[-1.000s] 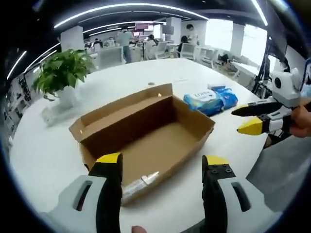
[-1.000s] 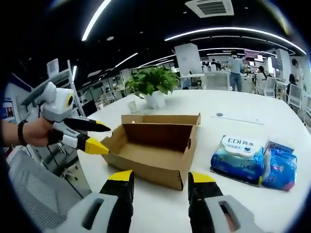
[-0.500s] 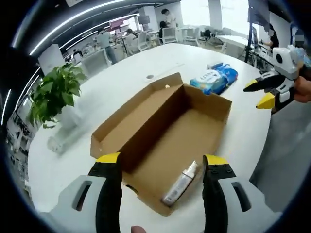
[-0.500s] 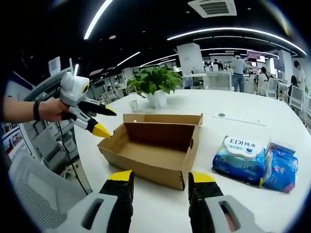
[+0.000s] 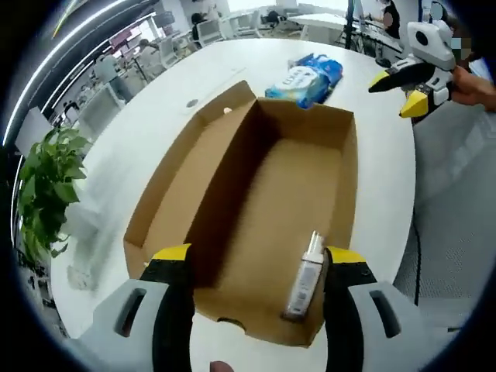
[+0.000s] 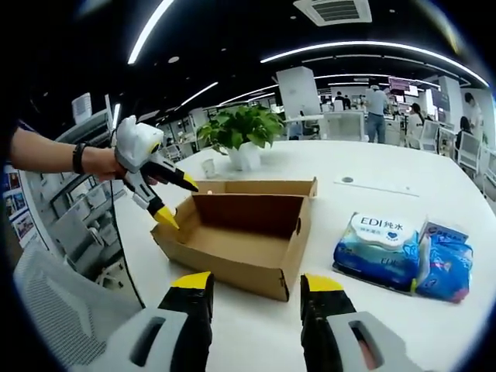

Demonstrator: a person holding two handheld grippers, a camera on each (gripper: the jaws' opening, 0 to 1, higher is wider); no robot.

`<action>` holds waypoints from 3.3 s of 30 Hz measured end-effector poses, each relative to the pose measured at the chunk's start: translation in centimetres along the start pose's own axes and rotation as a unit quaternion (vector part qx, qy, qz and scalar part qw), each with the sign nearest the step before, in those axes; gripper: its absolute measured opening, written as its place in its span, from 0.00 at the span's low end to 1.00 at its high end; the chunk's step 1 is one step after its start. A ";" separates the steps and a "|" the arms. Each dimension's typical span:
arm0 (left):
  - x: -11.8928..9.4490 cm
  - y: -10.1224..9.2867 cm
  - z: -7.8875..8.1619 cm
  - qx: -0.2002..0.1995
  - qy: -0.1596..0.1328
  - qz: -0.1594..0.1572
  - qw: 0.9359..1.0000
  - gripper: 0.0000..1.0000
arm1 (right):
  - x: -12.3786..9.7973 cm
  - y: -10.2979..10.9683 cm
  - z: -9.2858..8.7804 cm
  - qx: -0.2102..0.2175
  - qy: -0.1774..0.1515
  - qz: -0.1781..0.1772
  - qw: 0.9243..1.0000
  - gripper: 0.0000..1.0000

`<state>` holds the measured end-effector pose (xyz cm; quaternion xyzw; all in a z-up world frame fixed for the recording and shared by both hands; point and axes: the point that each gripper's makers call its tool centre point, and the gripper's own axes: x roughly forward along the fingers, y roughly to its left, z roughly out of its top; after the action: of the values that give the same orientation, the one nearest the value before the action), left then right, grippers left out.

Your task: Operate the shoe box by opening the lid, removing the specified soft item, and placing it in the target area until the item is outside and the box remains undamaged.

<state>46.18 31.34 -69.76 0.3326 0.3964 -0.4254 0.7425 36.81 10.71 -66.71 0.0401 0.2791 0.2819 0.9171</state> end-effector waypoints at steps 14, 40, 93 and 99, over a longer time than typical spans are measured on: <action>2.8 -0.6 -2.3 0.044 0.047 -0.044 0.997 0.67 | 0.2 -0.2 -0.2 -0.004 0.005 -0.003 1.000 0.45; 5.5 -2.0 -5.3 0.132 0.123 -0.096 0.979 0.68 | 0.3 0.2 -0.5 -0.008 0.011 0.005 1.000 0.50; 1.4 -3.9 0.9 0.101 -0.017 -0.131 0.986 0.18 | 0.5 3.6 0.4 -0.048 0.008 0.077 0.996 0.45; -0.3 -4.9 2.9 0.125 -0.035 -0.135 0.982 0.18 | -0.1 3.5 1.4 -0.068 0.003 0.083 0.994 0.45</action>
<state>42.60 27.00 -68.95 0.3509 0.3551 -0.5795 0.6441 35.80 13.73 -64.66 -0.0005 0.2575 0.3758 0.8902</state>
